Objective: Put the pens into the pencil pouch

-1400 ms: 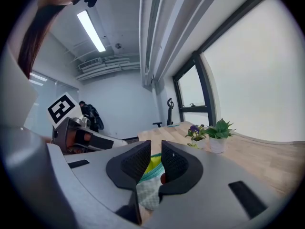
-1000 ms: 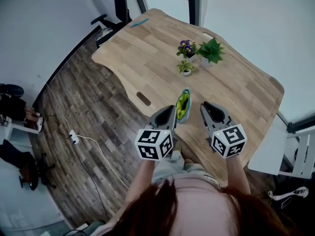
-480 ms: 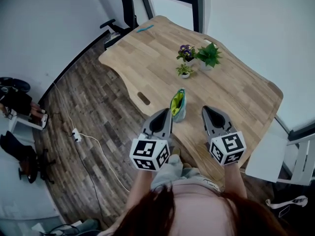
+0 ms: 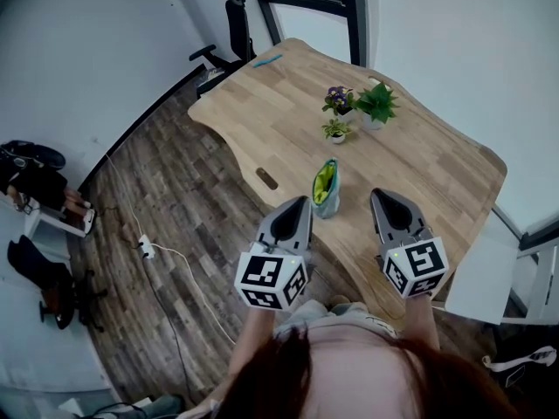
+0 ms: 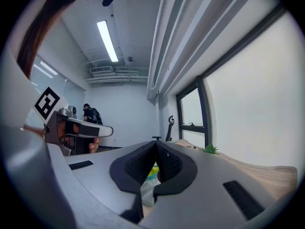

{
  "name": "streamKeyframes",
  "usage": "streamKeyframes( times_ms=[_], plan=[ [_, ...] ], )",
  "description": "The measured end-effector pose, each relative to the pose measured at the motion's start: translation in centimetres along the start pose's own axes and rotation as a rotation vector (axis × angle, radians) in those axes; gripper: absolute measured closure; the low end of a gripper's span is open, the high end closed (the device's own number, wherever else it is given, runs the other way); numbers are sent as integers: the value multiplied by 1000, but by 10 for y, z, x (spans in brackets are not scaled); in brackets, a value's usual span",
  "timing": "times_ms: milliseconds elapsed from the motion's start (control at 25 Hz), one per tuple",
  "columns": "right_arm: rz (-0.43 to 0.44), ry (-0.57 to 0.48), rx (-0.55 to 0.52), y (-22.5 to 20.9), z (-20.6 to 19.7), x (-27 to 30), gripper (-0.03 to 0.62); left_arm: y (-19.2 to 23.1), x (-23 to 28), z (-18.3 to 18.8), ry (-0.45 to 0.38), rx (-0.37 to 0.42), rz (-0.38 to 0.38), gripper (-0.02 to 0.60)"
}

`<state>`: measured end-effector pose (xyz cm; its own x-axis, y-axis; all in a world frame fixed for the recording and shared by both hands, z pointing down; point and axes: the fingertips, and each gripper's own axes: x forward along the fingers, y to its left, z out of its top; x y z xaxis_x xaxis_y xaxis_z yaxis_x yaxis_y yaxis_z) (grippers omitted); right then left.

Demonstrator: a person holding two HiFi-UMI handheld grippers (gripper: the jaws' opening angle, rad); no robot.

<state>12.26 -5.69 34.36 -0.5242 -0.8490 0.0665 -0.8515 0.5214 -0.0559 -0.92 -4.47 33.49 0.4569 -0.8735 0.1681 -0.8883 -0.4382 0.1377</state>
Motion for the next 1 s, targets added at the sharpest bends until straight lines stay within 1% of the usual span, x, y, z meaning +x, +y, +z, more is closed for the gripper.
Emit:
streamKeyframes(
  times_ms=[80,200,360,520,720,1000],
  plan=[
    [1,-10,5,9,5,-2,594,2,-4,3,-6,-1,-17,580],
    [-26,-21,7,19,14,-4,594,5,-10,7,-5,6,-43,580],
    [-44,-1,30,31,17,-8,594,7,-19,9,-10,-4,-72,580],
    [-65,15,23,43,16,-14,594,8,-30,7,-8,0,-96,580],
    [-84,-13,15,54,24,-19,594,3,-41,9,-14,24,-132,580],
    [-103,-45,-1,58,33,-25,594,-1,-48,10,-32,33,-149,579]
  ],
)
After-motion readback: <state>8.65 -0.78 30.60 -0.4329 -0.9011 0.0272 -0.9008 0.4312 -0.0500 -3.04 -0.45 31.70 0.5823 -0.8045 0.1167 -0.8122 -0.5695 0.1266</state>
